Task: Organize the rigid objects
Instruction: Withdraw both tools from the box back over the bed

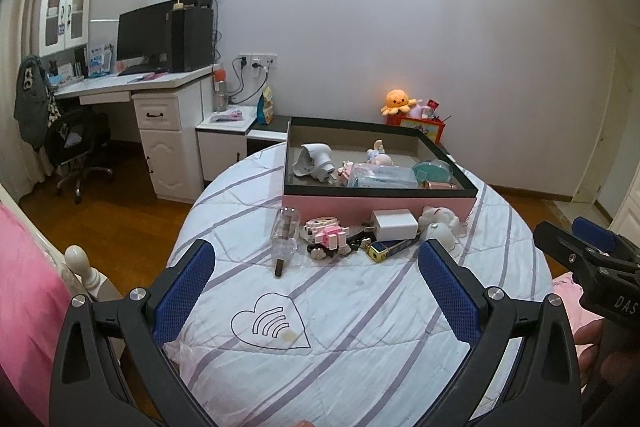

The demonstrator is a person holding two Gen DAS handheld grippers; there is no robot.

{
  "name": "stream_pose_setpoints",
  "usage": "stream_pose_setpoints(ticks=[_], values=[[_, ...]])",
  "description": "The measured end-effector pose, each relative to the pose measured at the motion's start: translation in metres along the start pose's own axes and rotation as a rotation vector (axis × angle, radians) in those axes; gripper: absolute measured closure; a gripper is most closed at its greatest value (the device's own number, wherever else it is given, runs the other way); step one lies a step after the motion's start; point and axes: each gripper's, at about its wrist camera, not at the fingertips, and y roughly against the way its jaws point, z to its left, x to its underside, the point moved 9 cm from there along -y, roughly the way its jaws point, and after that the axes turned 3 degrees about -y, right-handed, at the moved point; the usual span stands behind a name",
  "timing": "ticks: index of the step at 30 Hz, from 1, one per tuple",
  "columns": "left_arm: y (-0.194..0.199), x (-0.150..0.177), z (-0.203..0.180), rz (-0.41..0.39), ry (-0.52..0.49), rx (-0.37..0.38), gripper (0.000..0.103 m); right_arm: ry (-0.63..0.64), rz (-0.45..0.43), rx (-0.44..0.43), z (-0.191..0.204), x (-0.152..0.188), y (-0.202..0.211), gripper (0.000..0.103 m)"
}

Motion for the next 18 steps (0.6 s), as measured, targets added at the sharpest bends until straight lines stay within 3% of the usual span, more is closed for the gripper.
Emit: stream_pose_setpoints(ticks=[12, 18], values=[[-0.019, 0.013, 0.011, 0.043, 0.014, -0.012, 0.0, 0.009, 0.042, 0.009, -0.003, 0.008, -0.017, 0.0], [-0.05, 0.024, 0.03, 0.09, 0.013, -0.057, 0.0, 0.032, 0.098, 0.02, -0.008, 0.014, -0.05, 0.0]])
